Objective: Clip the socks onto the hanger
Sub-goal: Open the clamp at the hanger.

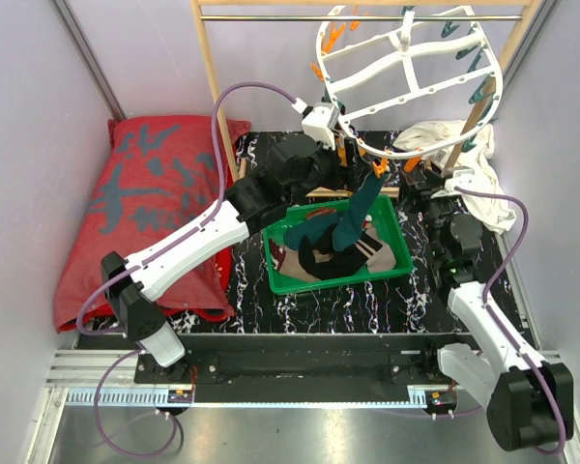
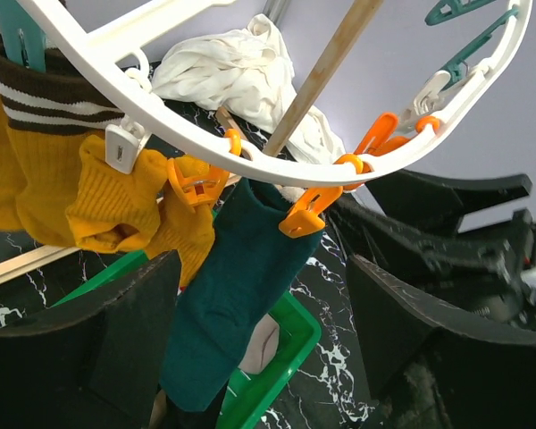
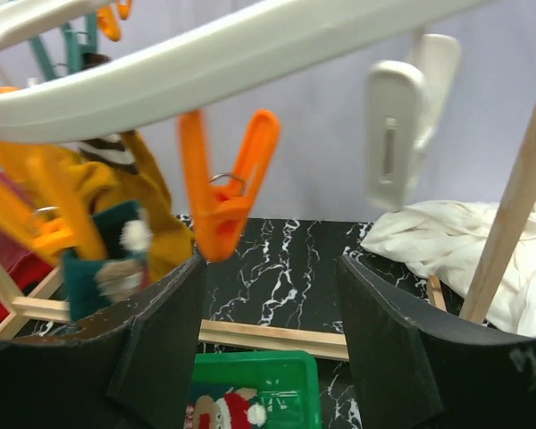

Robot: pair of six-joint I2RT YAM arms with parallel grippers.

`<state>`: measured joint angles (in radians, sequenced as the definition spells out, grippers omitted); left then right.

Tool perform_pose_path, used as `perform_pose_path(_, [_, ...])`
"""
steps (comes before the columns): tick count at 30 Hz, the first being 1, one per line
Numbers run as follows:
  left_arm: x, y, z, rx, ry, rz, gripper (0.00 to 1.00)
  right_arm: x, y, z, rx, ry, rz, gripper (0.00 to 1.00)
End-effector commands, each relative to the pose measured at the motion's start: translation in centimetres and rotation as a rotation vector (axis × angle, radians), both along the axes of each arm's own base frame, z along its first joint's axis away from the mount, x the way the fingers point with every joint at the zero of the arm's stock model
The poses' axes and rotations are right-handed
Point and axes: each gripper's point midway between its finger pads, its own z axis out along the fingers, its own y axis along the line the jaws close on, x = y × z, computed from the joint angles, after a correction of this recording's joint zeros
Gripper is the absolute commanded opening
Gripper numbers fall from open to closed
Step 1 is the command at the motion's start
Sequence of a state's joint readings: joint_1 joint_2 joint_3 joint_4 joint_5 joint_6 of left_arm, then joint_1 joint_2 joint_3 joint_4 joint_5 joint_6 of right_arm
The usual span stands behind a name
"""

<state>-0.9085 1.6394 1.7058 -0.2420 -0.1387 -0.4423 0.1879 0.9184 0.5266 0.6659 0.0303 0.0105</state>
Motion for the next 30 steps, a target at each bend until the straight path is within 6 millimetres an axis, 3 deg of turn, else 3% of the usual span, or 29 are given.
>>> perform_pose_path(1, [0.0,0.0,2.8,-0.051,-0.059,-0.007,0.78,0.6,0.4,4.3,0.04,-0.115,0.088,0.68])
perform_pose_path(7, [-0.2,0.5,3.3,-0.052,-0.067,-0.001,0.78,0.3,3.5,5.6,-0.054,-0.151,0.27,0.66])
perform_pose_path(11, [-0.6,0.6,3.8,-0.064,-0.07,-0.012,0.78,-0.3,4.1,6.0,-0.087,-0.16,0.306,0.62])
perform_pose_path(16, [-1.2,1.0,5.0,-0.088,-0.083,-0.023,0.77,-1.4,5.3,6.7,-0.13,-0.173,0.379,0.4])
perform_pose_path(18, [-1.4,1.3,5.4,-0.094,-0.088,-0.025,0.77,-1.9,5.6,6.8,-0.133,-0.171,0.403,0.37])
perform_pose_path(25, [-2.4,1.9,6.6,-0.11,-0.095,-0.044,0.77,-3.0,6.5,7.6,-0.129,-0.176,0.402,0.29])
perform_pose_path(26, [-2.6,1.9,6.6,-0.108,-0.09,-0.049,0.77,-3.4,7.7,7.4,-0.12,-0.159,0.428,0.28])
perform_pose_path(28, [-3.0,2.0,6.7,-0.114,-0.086,-0.06,0.77,-3.3,8.1,7.7,-0.155,-0.172,0.389,0.28])
perform_pose_path(29, [-3.3,2.2,7.0,-0.118,-0.089,-0.062,0.77,-3.9,9.8,7.6,-0.156,-0.167,0.422,0.27])
perform_pose_path(30, [-3.4,2.2,7.0,-0.118,-0.089,-0.062,0.77,-3.5,9.7,7.5,-0.153,-0.164,0.373,0.27])
